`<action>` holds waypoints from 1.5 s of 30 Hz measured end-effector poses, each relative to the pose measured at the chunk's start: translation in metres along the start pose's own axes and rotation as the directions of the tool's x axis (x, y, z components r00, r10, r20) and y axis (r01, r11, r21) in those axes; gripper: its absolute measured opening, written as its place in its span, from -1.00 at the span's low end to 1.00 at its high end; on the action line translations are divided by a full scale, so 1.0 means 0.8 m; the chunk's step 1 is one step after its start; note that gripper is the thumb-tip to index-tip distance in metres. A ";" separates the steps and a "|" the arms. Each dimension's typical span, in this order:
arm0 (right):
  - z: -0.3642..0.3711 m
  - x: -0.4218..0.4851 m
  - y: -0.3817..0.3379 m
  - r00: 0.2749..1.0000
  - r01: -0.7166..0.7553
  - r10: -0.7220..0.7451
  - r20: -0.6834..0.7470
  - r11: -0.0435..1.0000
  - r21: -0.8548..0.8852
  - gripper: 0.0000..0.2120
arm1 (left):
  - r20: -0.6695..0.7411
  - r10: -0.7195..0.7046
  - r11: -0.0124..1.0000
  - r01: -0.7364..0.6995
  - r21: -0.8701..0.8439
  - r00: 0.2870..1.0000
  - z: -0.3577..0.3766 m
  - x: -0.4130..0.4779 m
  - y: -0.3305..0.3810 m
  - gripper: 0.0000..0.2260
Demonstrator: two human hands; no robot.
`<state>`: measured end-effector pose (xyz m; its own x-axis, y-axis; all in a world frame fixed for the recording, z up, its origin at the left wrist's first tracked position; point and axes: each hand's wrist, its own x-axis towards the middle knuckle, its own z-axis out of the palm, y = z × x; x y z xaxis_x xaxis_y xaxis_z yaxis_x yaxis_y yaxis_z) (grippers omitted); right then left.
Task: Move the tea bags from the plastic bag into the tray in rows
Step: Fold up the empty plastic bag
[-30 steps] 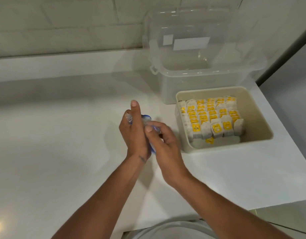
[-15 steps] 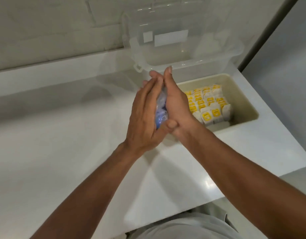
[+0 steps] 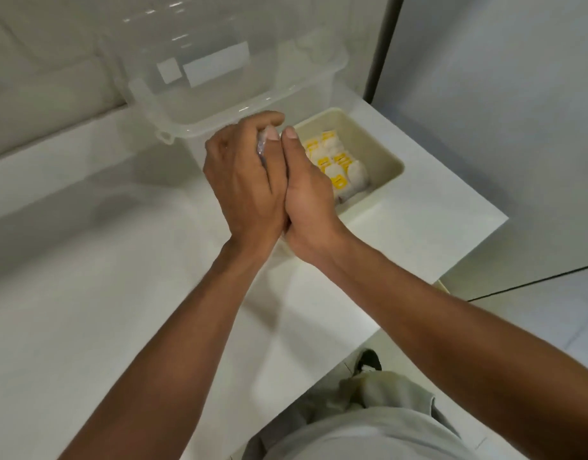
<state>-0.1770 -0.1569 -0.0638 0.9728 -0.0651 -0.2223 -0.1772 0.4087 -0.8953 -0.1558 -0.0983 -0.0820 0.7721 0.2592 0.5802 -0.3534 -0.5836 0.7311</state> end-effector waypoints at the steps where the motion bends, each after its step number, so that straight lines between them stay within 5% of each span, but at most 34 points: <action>1: -0.013 0.001 -0.005 0.999 0.035 -0.035 -0.015 0.999 0.000 -0.66 | 0.046 0.017 1.000 -0.016 -0.018 0.999 0.007 -0.003 0.008 -0.74; 4: -0.061 0.003 -0.022 0.990 0.118 -0.120 -0.074 0.993 -0.028 -0.71 | 0.283 0.025 0.969 0.046 -0.241 0.959 0.034 -0.018 0.039 -0.64; 7: -0.117 0.001 -0.038 0.963 0.171 -0.177 -0.203 0.984 -0.049 -0.70 | 0.472 -0.102 0.835 0.333 -0.438 0.876 0.069 -0.046 0.086 -0.57; 11: -0.203 -0.008 -0.053 0.894 0.253 -0.317 -0.318 0.941 -0.225 -0.73 | 0.717 -0.431 0.343 0.834 -0.432 0.549 0.124 -0.075 0.143 -0.58; 13: -0.246 -0.015 -0.062 0.852 0.262 -0.377 -0.363 0.908 -0.328 -0.79 | 0.810 -0.421 0.221 0.912 -0.345 0.408 0.152 -0.097 0.164 -0.64; 15: -0.287 -0.023 -0.069 0.809 0.272 -0.450 -0.380 0.858 -0.437 -0.82 | 0.839 -0.411 0.178 0.934 -0.310 0.356 0.182 -0.124 0.188 -0.68; 19: -0.369 -0.030 -0.064 0.709 0.186 -0.645 -0.285 0.561 -0.806 -0.76 | 0.849 -0.413 0.181 0.944 -0.277 0.328 0.249 -0.167 0.229 -0.91; 21: -0.416 -0.029 -0.060 0.687 0.193 -0.679 -0.259 0.514 -0.836 -0.69 | 0.864 -0.408 0.195 0.953 -0.232 0.295 0.286 -0.184 0.234 -0.95; 25: -0.494 -0.026 -0.042 0.762 0.249 -0.458 -0.457 0.860 -0.446 -0.64 | 0.797 -0.425 0.598 0.794 -0.110 0.430 0.369 -0.241 0.238 -0.80; 27: -0.529 -0.030 -0.034 0.808 0.162 -0.189 -0.559 0.982 -0.099 -0.67 | 0.770 -0.425 0.659 0.746 -0.096 0.475 0.409 -0.278 0.242 -0.71; 31: -0.615 -0.047 -0.002 0.866 0.068 0.181 -0.466 0.882 0.467 -0.67 | 0.809 -0.266 0.846 0.529 -0.065 0.524 0.472 -0.359 0.232 -0.62; 33: -0.660 -0.056 0.025 0.842 -0.026 0.309 -0.443 0.843 0.538 -0.58 | 0.830 -0.067 0.960 0.261 -0.097 0.554 0.499 -0.398 0.206 -0.68; 35: -0.699 -0.065 0.059 0.810 -0.105 0.387 -0.441 0.835 0.540 -0.52 | 0.856 0.114 0.984 0.062 -0.168 0.505 0.524 -0.435 0.177 -0.73; 38: -0.751 -0.066 0.114 0.767 -0.114 0.394 -0.506 0.860 0.498 -0.71 | 0.873 0.234 0.969 -0.028 -0.246 0.427 0.562 -0.496 0.127 -0.74; 42: -0.810 -0.032 0.195 0.766 -0.123 0.357 -0.534 0.897 0.424 -0.78 | 0.889 0.119 0.993 -0.040 -0.113 0.442 0.612 -0.566 0.070 -0.66; 45: -0.853 0.013 0.260 0.762 -0.189 0.336 -0.553 0.933 0.307 -0.76 | 0.948 -0.107 0.991 0.109 0.078 0.299 0.649 -0.594 0.025 -0.66</action>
<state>-0.3058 -0.6940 -0.5160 0.5995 -0.4155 -0.6841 -0.3033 0.6731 -0.6745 -0.2555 -0.6326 -0.5290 0.7695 -0.5895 -0.2457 -0.2247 -0.6100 0.7599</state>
